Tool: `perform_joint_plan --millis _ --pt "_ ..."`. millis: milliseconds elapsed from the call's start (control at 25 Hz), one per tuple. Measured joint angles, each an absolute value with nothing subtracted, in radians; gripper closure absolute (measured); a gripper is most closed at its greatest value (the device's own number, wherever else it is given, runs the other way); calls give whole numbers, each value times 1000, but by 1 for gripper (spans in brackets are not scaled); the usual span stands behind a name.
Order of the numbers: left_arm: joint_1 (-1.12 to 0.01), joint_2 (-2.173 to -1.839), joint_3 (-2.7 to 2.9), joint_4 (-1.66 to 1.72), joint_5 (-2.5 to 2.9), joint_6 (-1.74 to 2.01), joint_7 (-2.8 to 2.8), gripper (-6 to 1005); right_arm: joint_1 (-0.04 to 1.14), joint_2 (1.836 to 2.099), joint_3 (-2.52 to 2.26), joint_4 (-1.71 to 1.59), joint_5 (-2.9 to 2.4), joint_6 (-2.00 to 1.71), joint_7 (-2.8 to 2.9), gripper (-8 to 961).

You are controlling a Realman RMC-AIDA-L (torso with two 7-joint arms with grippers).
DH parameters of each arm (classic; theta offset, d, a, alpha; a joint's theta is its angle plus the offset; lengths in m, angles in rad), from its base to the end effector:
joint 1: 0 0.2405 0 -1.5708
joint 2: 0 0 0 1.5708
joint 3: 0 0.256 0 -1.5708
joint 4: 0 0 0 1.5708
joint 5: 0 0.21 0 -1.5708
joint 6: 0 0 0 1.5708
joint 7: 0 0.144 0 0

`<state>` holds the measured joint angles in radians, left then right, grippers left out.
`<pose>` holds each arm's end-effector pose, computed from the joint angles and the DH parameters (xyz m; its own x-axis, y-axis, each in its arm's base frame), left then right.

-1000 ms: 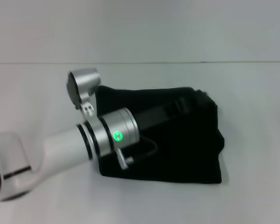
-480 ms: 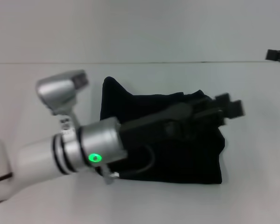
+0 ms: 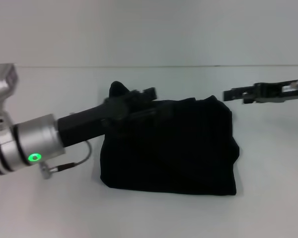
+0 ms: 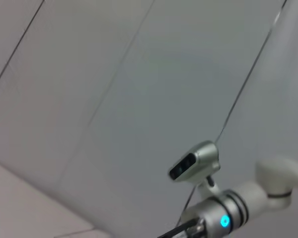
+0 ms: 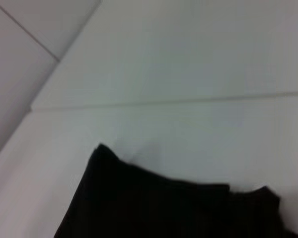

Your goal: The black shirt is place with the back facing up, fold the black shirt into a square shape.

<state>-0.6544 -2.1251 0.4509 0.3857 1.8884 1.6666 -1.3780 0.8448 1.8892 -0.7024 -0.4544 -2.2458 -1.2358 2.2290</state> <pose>-0.2109 0.3340 -0.0245 0.4801 0.3976 0.7819 0.5195 -0.8471 0.1119 0.2440 0.4325 0.0377 0.4153 -0.8167 -0.4006 -0.9086 -0.3942 -0.1382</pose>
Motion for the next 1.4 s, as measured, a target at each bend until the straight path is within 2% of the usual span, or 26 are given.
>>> perform_joint_plan --millis 160,240,600,800,1120,1400 --pt "-616 -2096 489 444 1890 1677 -1339 140 871 1918 -731 -416 -2249 -1187 2241 38" --pt "-599 -2092 513 483 1895 1681 -1333 140 877 1928 -732 -398 -2249 -1176 2243 38" --pt "-572 -2099 534 552 1918 1659 -1312 139 880 1962 -762 -342 -2252 -1139 2279 37" --pt "-577 -2098 533 550 1918 1649 -1310 140 878 1988 -770 -325 -2253 -1091 2275 111" --pt "-585 -2096 534 550 1917 1630 -1312 139 861 2036 -755 -328 -2226 -998 2254 303" --pt "-589 -2095 540 543 1917 1615 -1316 139 840 2035 -745 -324 -2134 -1000 2192 573"
